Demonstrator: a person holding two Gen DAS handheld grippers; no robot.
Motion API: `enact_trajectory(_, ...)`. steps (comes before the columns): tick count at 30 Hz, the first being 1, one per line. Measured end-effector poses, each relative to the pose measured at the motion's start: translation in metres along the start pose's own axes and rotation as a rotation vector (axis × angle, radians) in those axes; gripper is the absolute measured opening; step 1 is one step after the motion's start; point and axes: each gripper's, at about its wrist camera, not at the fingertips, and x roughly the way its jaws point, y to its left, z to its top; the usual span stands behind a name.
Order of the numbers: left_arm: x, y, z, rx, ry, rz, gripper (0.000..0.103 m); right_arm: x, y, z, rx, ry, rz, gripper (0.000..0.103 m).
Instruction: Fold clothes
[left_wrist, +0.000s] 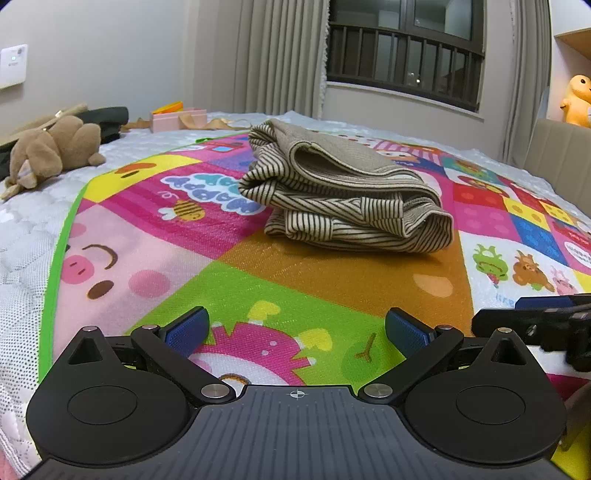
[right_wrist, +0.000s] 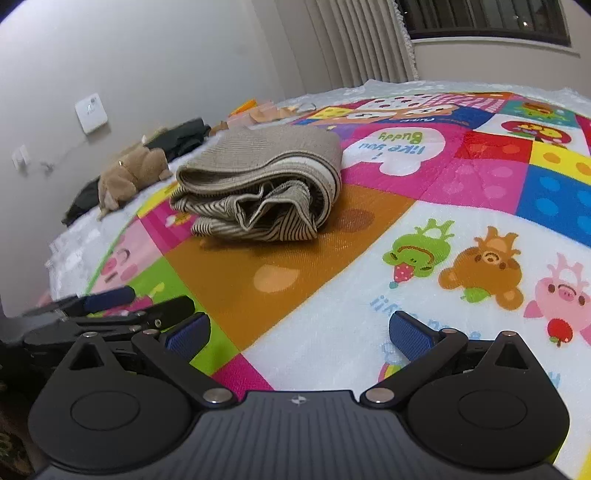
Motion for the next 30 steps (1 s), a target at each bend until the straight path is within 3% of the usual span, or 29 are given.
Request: enact_trajectory(30, -0.0002, 0.0013, -0.0004, -0.005, -0.001, -0.005, 0.103, -0.0037, -0.0022, -0.0003, 0.016, -0.018, 0.012, 0.103)
